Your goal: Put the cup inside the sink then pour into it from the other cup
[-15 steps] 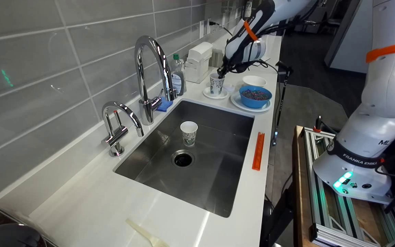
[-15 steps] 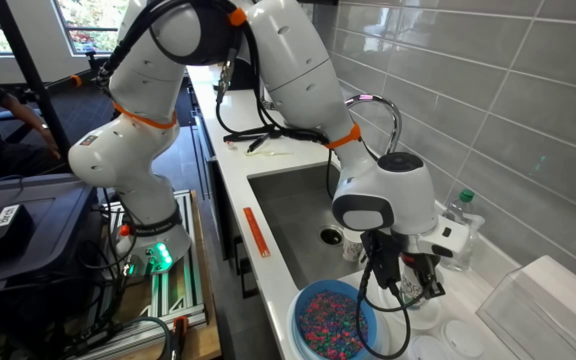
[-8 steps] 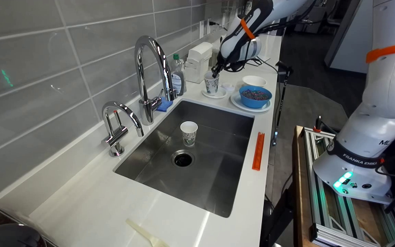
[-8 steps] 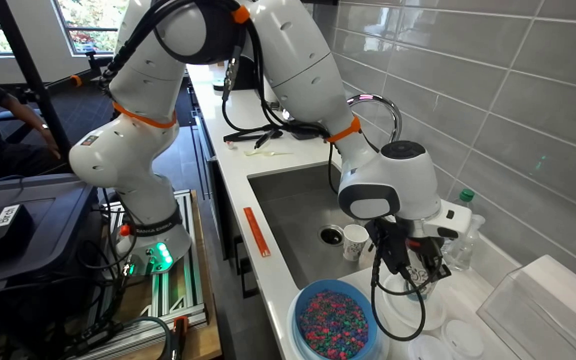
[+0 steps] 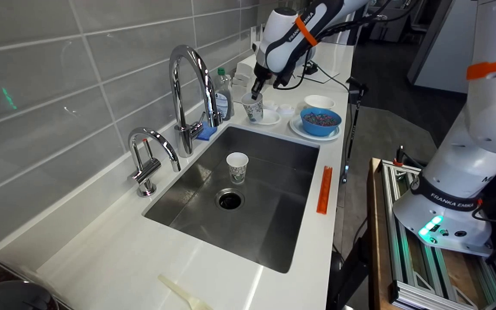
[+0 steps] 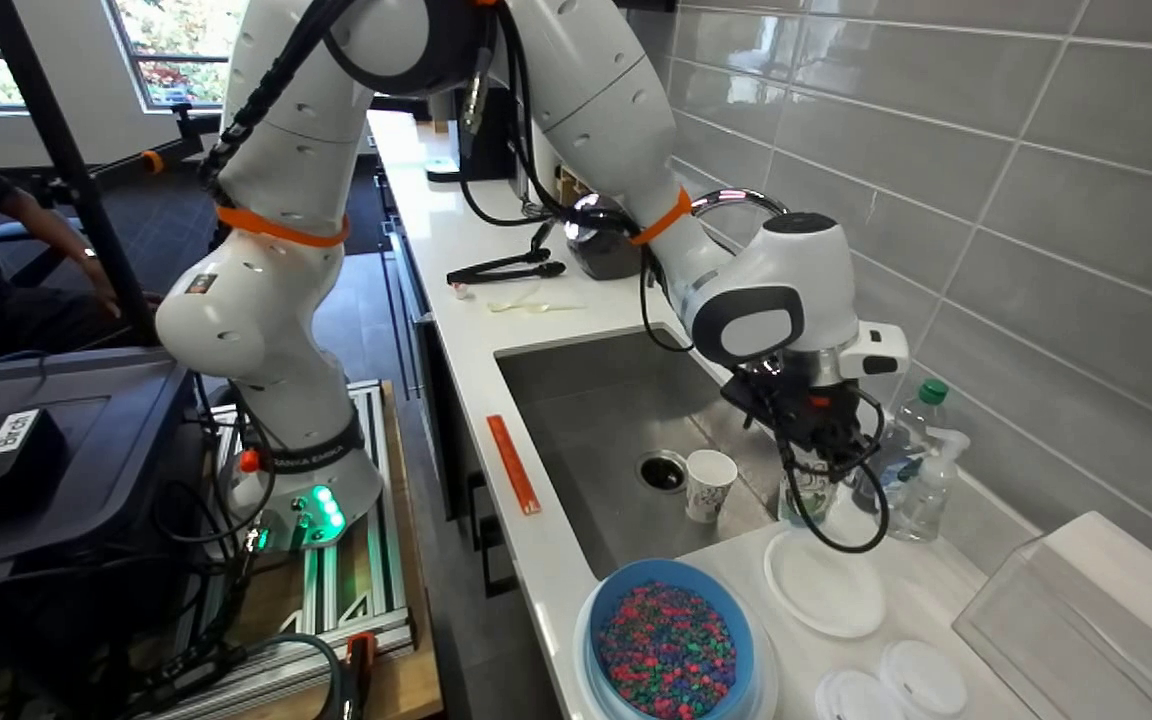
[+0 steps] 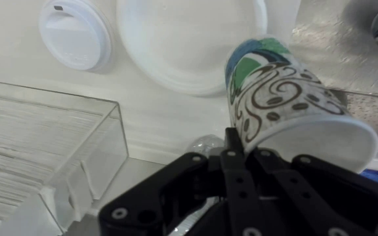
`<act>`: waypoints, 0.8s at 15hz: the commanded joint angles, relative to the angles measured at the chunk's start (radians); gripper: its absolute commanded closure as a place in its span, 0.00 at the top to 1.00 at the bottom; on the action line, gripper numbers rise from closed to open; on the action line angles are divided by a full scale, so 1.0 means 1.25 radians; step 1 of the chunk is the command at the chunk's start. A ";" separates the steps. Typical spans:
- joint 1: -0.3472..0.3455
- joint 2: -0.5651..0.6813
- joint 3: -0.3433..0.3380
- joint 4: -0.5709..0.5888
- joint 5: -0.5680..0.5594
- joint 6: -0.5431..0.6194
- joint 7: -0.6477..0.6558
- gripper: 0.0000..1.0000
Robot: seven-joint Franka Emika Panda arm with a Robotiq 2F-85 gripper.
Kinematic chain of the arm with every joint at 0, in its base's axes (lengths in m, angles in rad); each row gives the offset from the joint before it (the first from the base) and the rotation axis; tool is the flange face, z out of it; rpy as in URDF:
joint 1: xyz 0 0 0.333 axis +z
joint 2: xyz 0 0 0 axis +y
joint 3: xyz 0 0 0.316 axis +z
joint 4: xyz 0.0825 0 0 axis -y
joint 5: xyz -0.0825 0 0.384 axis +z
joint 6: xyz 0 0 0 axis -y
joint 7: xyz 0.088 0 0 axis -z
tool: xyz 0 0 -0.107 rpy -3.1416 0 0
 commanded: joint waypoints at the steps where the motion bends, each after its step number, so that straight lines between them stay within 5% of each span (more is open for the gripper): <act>1: 0.086 -0.030 -0.056 0.005 -0.098 -0.103 0.015 0.01; 12: 0.113 0.009 0.011 0.057 -0.108 -0.333 -0.143 0.01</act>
